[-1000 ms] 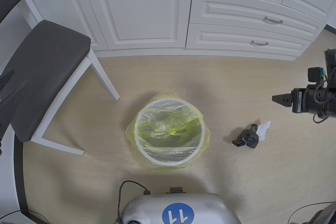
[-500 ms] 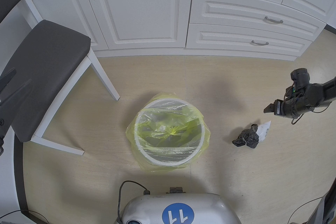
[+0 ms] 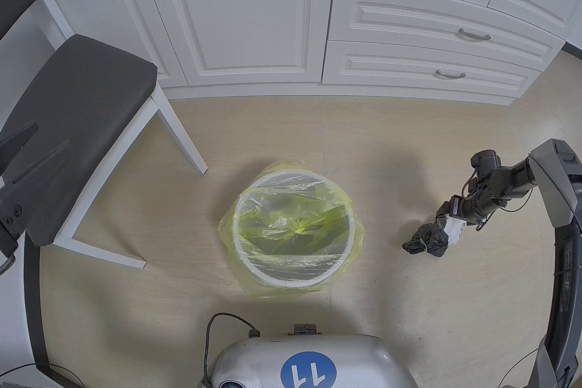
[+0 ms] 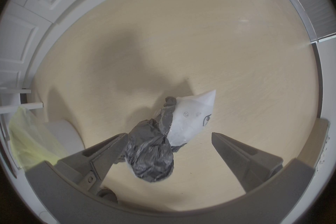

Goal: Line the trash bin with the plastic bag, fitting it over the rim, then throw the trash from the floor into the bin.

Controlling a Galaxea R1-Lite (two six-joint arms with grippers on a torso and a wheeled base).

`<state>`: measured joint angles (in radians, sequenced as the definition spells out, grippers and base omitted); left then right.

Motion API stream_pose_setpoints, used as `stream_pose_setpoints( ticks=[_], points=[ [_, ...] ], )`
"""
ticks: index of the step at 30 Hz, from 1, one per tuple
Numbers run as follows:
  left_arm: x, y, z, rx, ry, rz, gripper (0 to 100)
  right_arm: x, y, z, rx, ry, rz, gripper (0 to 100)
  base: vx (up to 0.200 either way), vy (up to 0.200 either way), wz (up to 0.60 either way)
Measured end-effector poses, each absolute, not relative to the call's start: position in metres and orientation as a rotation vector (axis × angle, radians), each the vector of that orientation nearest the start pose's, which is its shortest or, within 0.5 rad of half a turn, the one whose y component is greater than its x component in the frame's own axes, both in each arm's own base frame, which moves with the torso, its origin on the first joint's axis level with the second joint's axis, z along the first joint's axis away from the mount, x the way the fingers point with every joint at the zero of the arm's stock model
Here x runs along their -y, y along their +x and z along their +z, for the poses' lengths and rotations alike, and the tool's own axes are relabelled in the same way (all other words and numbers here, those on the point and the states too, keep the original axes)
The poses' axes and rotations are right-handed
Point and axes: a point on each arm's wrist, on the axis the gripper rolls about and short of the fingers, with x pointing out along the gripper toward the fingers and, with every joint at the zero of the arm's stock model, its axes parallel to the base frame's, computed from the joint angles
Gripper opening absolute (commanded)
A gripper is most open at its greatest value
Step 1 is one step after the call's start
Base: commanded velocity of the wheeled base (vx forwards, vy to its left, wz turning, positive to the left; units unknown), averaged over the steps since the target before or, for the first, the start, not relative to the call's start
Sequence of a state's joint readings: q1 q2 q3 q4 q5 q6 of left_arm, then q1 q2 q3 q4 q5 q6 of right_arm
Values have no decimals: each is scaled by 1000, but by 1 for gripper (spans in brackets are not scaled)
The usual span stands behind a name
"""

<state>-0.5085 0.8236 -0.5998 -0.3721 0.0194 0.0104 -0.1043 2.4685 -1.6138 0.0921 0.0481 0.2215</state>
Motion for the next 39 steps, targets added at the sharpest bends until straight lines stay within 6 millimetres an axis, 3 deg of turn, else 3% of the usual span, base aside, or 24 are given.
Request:
stream_pose_setpoints(
  ticks=[7,12,31,32,39],
  points=[
    [43,80,268,125,-22,-478,100,39,491,-6,-959,341,-163,100,0,0,0],
    [45,84,265,104,-18,-475,100,24,500,-26,-993,339,-145,100,0,0,0],
    [46,94,263,78,-12,-435,100,7,499,-67,-1096,291,-148,100,0,0,0],
    [46,94,263,78,-13,-435,100,5,498,-69,-1099,284,-152,0,0,0,0],
    [46,96,262,72,-11,-433,100,1,497,-74,-1105,270,-156,0,0,0,0]
  ],
)
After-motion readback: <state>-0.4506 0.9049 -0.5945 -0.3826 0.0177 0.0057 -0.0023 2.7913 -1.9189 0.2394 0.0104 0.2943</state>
